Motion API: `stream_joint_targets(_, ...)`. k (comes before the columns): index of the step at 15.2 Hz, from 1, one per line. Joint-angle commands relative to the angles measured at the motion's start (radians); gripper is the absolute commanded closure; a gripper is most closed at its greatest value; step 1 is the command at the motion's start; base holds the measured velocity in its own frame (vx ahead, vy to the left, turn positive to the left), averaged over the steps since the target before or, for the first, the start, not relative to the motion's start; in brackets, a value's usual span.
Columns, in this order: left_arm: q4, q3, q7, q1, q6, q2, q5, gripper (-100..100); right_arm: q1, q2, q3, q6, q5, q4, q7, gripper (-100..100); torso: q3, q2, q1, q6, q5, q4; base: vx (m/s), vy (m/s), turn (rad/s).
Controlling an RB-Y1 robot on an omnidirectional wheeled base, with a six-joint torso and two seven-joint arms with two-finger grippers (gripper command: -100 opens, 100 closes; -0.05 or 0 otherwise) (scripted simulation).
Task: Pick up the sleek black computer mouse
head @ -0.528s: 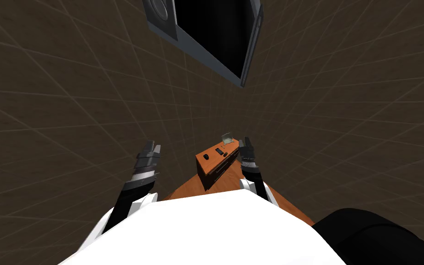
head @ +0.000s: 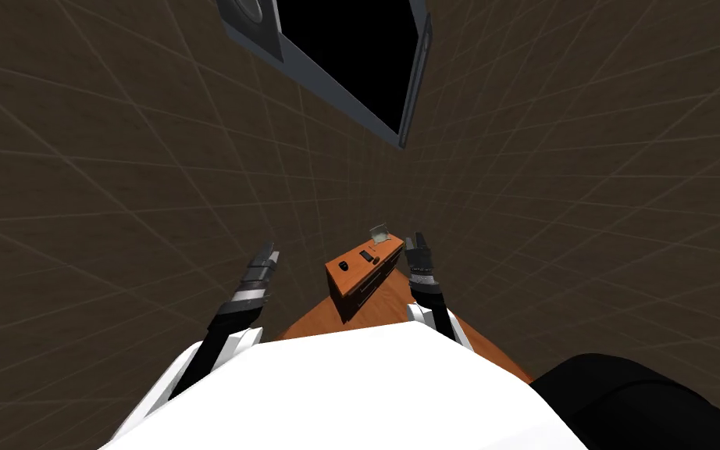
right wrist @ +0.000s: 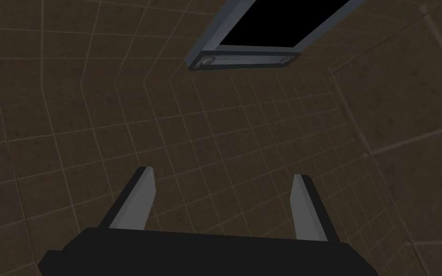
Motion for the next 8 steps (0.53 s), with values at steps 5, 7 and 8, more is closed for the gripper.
stream_joint_targets(5, 0.131, 0.012, -0.022, -0.046, 0.096, 0.067, -0.008, -100, 0.0, 0.0, 0.0, 0.0, 0.0, 0.0, 0.0, 0, 0.0, 0.0, 0.0, 0.0, 0.0, 0.0, -0.018, -0.106, -0.126)
stream_joint_targets(7, 0.186, 0.017, -0.027, -0.063, 0.123, 0.083, -0.01, -100, 0.0, 0.0, 0.0, 0.0, 0.0, 0.0, 0.0, 0, 0.0, 0.0, 0.0, 0.0, 0.0, 0.0, -0.012, -0.11, -0.148)
stream_joint_targets(8, 0.188, 0.017, -0.027, -0.063, 0.123, 0.083, -0.01, -100, 0.0, 0.0, 0.0, 0.0, 0.0, 0.0, 0.0, 0, 0.0, 0.0, -0.001, 0.0, 0.0, 0.0, 0.001, -0.114, -0.094)
